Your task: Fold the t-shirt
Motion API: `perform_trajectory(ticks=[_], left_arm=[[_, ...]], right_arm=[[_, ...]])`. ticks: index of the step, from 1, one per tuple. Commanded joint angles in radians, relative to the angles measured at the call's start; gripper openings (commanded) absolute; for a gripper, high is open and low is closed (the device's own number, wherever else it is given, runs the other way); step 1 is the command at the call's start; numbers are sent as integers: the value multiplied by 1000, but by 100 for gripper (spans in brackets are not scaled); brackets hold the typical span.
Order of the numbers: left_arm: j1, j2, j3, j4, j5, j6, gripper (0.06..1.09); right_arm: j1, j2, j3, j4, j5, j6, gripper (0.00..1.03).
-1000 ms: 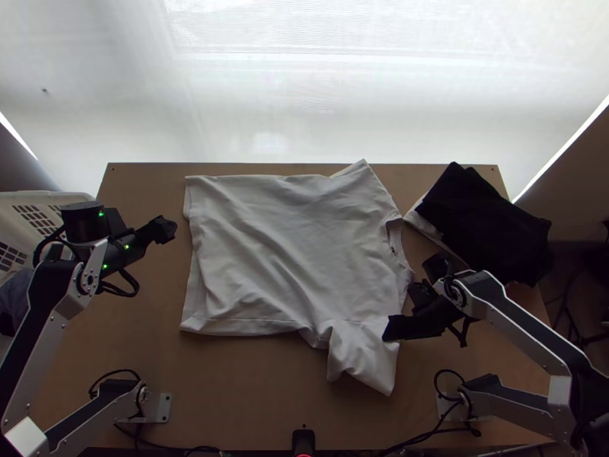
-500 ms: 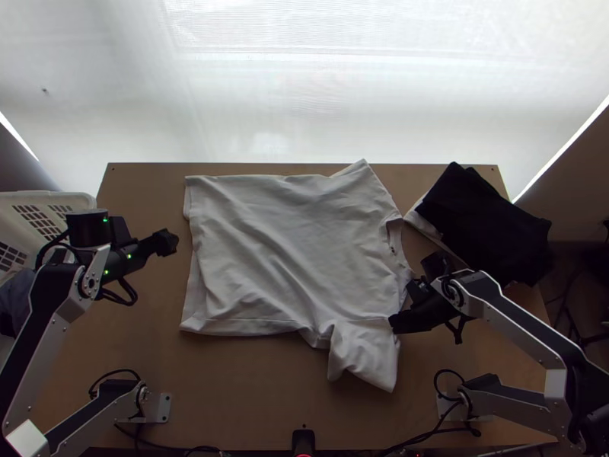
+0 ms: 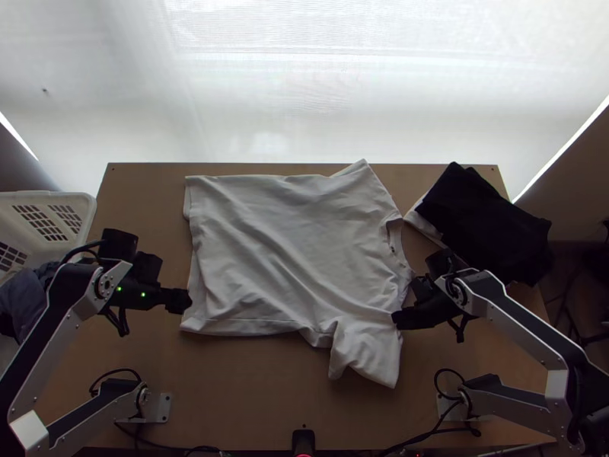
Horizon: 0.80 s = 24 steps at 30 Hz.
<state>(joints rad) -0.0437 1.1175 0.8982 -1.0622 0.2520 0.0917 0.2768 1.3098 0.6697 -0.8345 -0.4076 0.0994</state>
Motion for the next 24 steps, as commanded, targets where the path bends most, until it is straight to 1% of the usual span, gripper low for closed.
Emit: perform_trajectory(ticks=[1,2,5,9,12,21,24], left_arm=[[-22,45,-119,54,151,135,103],[-28,61,-137,102,151,126,103],[-54,104,-142,151,155,112,103],[-87,153,-143,179,153,102,103],[-93,168,-160,199,148,117,103],[-51,180,-162,168,128,207,103],[-53,180,-177,166,121,220,103]], right_arm=[[-5,23,13,3,1,14,3],[-1,25,18,6,1,20,3],[4,34,44,6,4,26,3],[9,36,71,6,6,34,3],[9,40,74,6,9,42,3],[16,37,62,5,9,60,3],[15,26,62,3,13,60,3]])
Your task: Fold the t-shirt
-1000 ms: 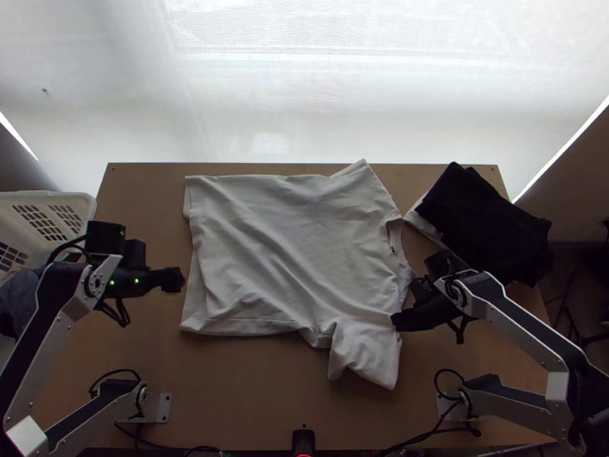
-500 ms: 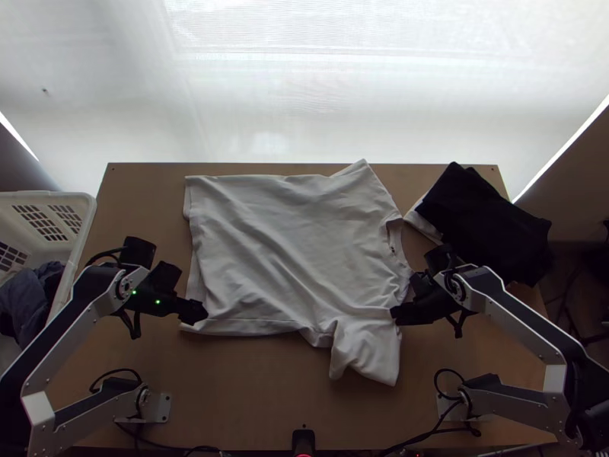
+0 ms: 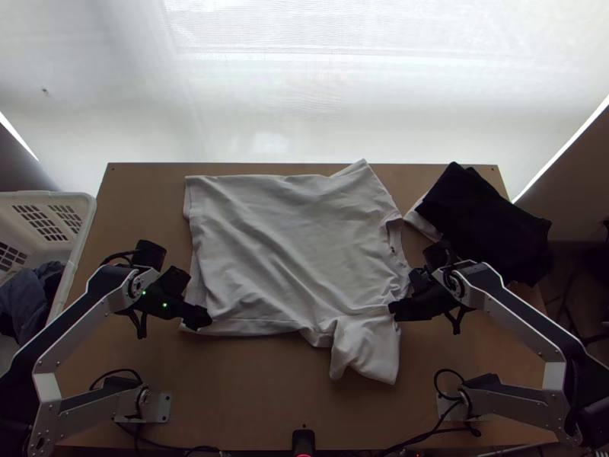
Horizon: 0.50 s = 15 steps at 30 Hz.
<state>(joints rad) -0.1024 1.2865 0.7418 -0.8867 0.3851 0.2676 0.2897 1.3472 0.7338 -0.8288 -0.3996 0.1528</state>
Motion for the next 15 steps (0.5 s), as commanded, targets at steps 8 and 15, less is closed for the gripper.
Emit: perform_trajectory(ticks=[8,15], left_arm=[[3,8,-41,-3,-20,44,95],[-8,-61,-67,107,-2,9,40]], right_arm=[[-1,-28,-17,-10,8,8,3],[29,-28,-24,-10,15,37,3]])
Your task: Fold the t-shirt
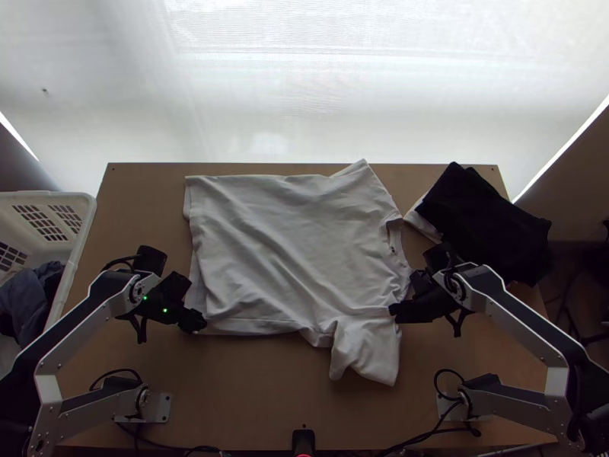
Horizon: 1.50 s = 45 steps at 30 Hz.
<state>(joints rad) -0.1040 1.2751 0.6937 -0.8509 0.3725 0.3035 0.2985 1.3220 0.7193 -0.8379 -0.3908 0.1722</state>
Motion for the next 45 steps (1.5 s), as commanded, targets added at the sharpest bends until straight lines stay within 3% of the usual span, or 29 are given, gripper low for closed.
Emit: perform_trajectory(ticks=[1,4,5,9,14,19,25,29,33,40,44,45], left_arm=[[-6,-59,-19,78,19,-27,40],[-6,-68,-13,96,31,-37,26],[-6,-69,-13,133,31,-55,8],[26,-74,23,181,37,-119,9],[115,-88,165,242,71,-388,9],[196,-146,274,263,94,-583,9],[279,-148,314,443,94,-728,9],[331,-80,377,564,86,-822,9],[310,3,509,573,-21,-845,9],[271,337,920,423,-27,-857,9],[280,619,1282,319,-29,-885,9],[285,693,1388,303,-32,-896,9]], right_arm=[[24,-3,-11,-1,9,23,3],[25,-12,-9,-1,9,33,3],[25,-17,-6,-1,10,39,3],[-1,-40,20,0,30,69,3],[-116,-155,86,0,29,84,3],[-160,-310,195,19,29,87,3],[-160,-342,324,221,63,119,3],[-160,-210,410,367,122,128,3],[-151,-60,589,457,185,151,3],[-157,384,1172,411,205,156,3],[-177,724,1665,289,207,138,3],[-182,780,1730,319,214,135,3]])
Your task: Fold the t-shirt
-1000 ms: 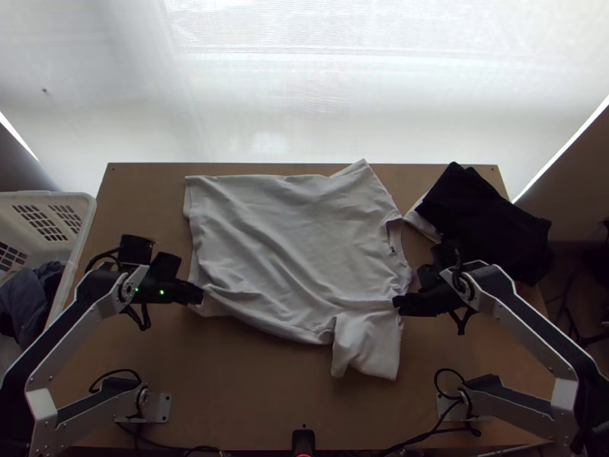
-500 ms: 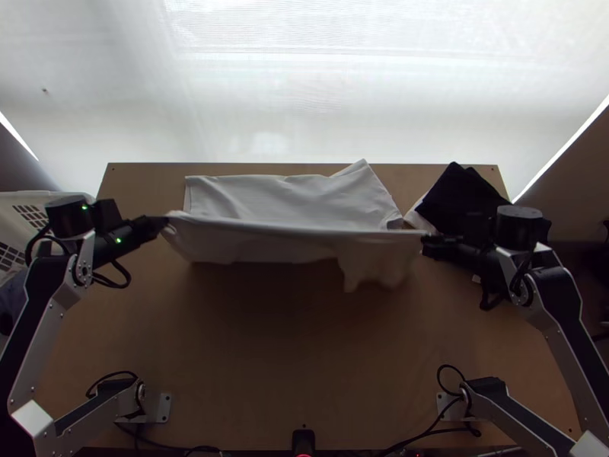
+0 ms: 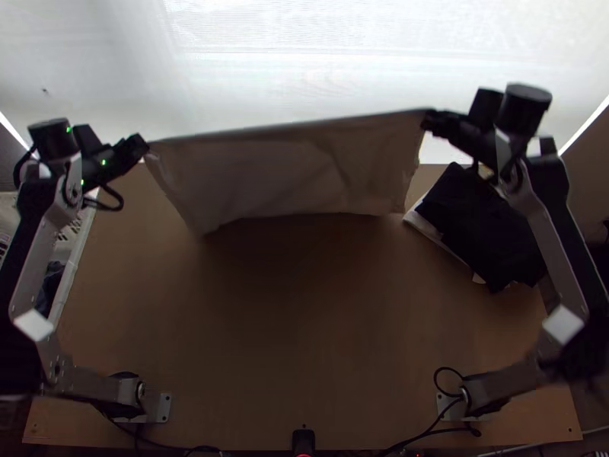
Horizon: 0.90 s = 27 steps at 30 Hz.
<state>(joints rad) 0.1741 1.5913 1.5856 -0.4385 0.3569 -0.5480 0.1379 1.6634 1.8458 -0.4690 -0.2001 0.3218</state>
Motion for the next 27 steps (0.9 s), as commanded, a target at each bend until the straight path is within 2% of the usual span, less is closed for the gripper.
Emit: perform_trajectory(ticks=[1,2,3,6,10,12,15,17,20,24,27], left_arm=[[10,457,620,-132,-19,-52,9],[11,532,740,-149,-24,-59,9],[11,572,794,-100,-38,-72,9],[-5,593,792,52,-44,-72,9],[-42,453,662,46,-41,-84,9],[-54,357,617,-46,-30,-96,9],[-59,219,611,-236,34,-98,9],[-50,99,583,-309,83,-110,9],[7,-97,510,-309,186,-170,9],[84,-300,507,-275,274,-294,9],[90,-449,504,-276,284,-320,9]], right_arm=[[-21,463,607,24,54,-26,3],[-18,486,607,72,82,-55,3],[-12,509,604,115,108,-75,3],[-6,515,544,208,117,-72,3],[-3,389,417,222,116,-46,3],[-6,257,306,227,116,-32,3],[-8,21,127,248,111,-15,3],[-8,-152,4,277,96,-15,3],[-11,-409,-138,293,71,-15,3],[-9,-679,-206,244,70,-17,3],[0,-850,-234,208,70,-13,3]])
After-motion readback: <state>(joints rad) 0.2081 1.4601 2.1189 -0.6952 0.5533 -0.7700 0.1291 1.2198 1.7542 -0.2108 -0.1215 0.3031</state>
